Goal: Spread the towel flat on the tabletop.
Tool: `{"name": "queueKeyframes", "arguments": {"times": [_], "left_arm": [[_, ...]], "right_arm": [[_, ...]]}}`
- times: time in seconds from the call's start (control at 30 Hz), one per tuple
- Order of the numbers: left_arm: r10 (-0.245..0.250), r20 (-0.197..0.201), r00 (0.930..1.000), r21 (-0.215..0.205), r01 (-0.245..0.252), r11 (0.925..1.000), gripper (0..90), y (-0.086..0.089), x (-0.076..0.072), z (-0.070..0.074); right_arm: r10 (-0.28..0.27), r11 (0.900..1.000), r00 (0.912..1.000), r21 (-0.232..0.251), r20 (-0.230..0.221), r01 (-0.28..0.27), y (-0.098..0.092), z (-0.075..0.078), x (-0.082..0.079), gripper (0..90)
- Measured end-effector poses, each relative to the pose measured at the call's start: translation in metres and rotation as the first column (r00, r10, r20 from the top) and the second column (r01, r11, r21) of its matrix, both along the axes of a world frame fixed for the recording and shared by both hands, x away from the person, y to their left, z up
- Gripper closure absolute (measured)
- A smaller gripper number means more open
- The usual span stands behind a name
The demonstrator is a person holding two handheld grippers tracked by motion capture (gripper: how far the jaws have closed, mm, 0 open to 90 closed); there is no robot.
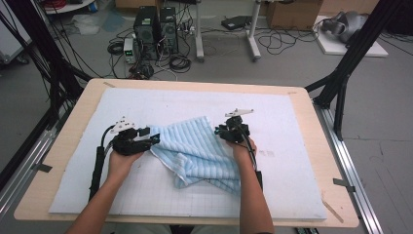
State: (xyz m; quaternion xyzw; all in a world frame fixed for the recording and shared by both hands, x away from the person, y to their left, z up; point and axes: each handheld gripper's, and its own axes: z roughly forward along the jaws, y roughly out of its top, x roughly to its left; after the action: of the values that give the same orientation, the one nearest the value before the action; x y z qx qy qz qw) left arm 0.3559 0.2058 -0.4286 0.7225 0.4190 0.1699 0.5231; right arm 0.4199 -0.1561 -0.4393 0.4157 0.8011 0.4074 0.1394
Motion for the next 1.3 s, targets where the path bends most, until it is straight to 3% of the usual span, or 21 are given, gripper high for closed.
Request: {"name": "queueKeyframes", "arguments": {"times": [0.13,0.17,0.23,0.3,0.33,0.43,0.5,0.57,0.7,0.73,0.87,1.0,1.13,1.2,1.23,1.3], "left_arm": [[-0.009,0.002,1.0,0.004,0.009,0.9999,42.8,0.0,-0.001,0.001],[-0.008,0.002,1.0,0.006,0.008,1.0,42.7,0.0,-0.001,0.001],[-0.006,-0.003,1.0,0.007,0.006,1.0,42.4,0.002,-0.001,0.001],[-0.007,-0.008,0.9999,0.003,0.007,1.0,42.0,0.002,-0.002,0.001],[-0.012,-0.006,0.9999,0.005,0.012,0.9999,42.0,0.001,-0.002,0.002],[-0.028,-0.001,0.9996,0.009,0.028,0.9996,42.1,-0.001,-0.005,0.003],[-0.039,-0.001,0.9993,0.011,0.039,0.9992,42.1,-0.003,-0.006,0.003],[-0.051,-0.008,0.9986,0.014,0.051,0.9986,42.1,-0.006,-0.007,0.002],[-0.093,-0.019,0.9954,0.012,0.094,0.9955,42.1,-0.013,-0.009,0.001],[-0.112,-0.025,0.9934,0.001,0.112,0.9937,42.2,-0.016,-0.01,0.0],[-0.178,-0.046,0.983,-0.029,0.176,0.9839,42.0,-0.026,-0.013,-0.003],[-0.252,-0.065,0.9656,-0.059,0.248,0.9669,40.0,-0.039,-0.019,-0.005],[-0.303,-0.071,0.9502,-0.085,0.297,0.951,36.4,-0.052,-0.024,-0.004],[-0.313,-0.08,0.9465,-0.081,0.306,0.9485,33.5,-0.059,-0.024,-0.006],[-0.313,-0.088,0.9458,-0.076,0.306,0.9488,30.9,-0.063,-0.024,-0.007],[-0.291,-0.097,0.9518,-0.035,0.289,0.9567,29.7,-0.072,-0.024,-0.011]], "right_arm": [[0.095,0.995,0.9954,-0.04,-0.01,-0.095,0.022,-0.009,-0.001,47.9],[0.109,0.992,0.994,-0.06,0.01,-0.108,0.026,-0.009,-0.002,48.5],[0.121,0.986,0.9922,-0.119,0.029,-0.117,0.032,-0.008,-0.002,58.5],[0.143,0.977,0.9884,-0.165,0.051,-0.133,0.036,-0.006,-0.002,82.0],[0.137,0.969,0.9878,-0.215,0.073,-0.119,0.038,-0.005,-0.002,84.8],[0.058,0.972,0.9936,-0.232,0.097,-0.034,0.036,-0.004,0.003,86.3],[-0.046,0.974,0.9914,-0.213,0.122,0.071,0.025,-0.003,0.007,86.3],[-0.151,0.962,0.977,-0.203,0.15,0.18,0.011,-0.001,0.01,86.2],[-0.35,0.901,0.913,-0.191,0.209,0.389,-0.018,0.008,0.01,85.6],[-0.369,0.895,0.9067,-0.185,0.205,0.406,-0.022,0.009,0.009,84.1],[-0.357,0.92,0.9171,-0.102,0.178,0.378,-0.035,0.013,0.004,68.7],[-0.29,0.953,0.9429,-0.041,0.164,0.3,-0.04,0.017,-0.009,56.5],[-0.228,0.972,0.9608,-0.019,0.158,0.233,-0.048,0.02,-0.028,49.8],[-0.203,0.978,0.9691,-0.016,0.14,0.207,-0.054,0.022,-0.039,45.4],[-0.195,0.981,0.9695,0.008,0.149,0.196,-0.057,0.023,-0.045,44.6],[-0.179,0.984,0.9703,0.01,0.163,0.18,-0.064,0.025,-0.059,42.5]]}}
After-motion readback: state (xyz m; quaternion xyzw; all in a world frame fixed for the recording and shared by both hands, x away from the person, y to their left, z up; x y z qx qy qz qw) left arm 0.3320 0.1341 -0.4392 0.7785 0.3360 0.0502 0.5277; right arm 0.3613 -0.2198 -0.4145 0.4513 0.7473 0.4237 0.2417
